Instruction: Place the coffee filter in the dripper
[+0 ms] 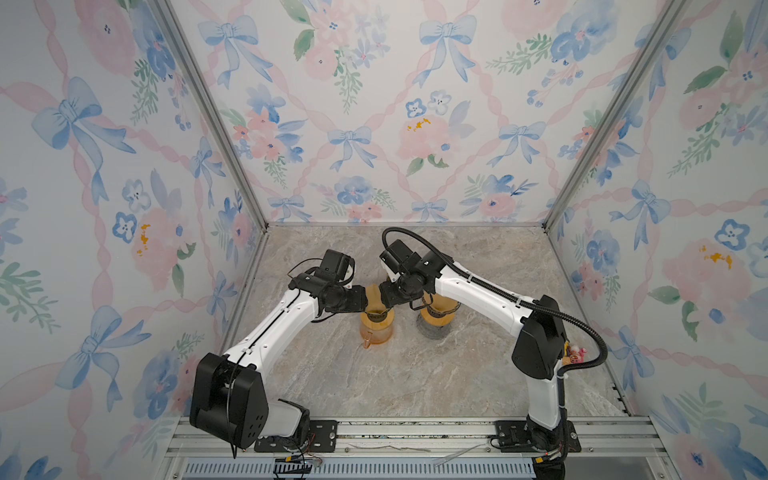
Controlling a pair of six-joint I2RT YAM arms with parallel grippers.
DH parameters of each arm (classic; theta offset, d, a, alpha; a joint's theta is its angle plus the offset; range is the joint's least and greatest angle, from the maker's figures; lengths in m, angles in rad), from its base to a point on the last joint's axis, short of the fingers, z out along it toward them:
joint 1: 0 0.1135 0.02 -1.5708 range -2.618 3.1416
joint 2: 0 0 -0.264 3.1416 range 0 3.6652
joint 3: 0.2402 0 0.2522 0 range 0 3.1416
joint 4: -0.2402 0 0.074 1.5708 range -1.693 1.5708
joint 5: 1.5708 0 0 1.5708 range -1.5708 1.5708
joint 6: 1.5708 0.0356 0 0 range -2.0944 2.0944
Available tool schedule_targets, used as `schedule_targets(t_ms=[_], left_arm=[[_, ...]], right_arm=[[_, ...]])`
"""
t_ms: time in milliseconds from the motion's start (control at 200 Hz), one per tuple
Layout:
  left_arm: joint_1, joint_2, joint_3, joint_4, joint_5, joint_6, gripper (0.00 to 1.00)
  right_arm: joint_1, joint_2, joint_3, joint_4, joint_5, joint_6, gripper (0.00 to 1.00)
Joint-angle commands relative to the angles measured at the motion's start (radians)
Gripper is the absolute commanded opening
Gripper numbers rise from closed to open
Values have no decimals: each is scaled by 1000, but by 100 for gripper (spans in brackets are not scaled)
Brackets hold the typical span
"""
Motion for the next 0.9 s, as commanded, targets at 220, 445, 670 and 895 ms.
schedule_targets(t_ms=[220, 445, 670, 895], left_arm=[[-5, 8, -8, -20, -15, -1, 56], [-5, 10, -5, -23, -16, 0, 56], [-6, 13, -6, -23, -18, 1, 56], [-6, 14, -5, -22, -8, 0, 56]], right_arm=[[13, 25, 28, -61, 71, -6, 61], [13, 29, 23, -45, 46, -4, 61], [15, 30, 14, -35, 35, -2, 61], [15, 3, 7, -19, 29, 0, 61]])
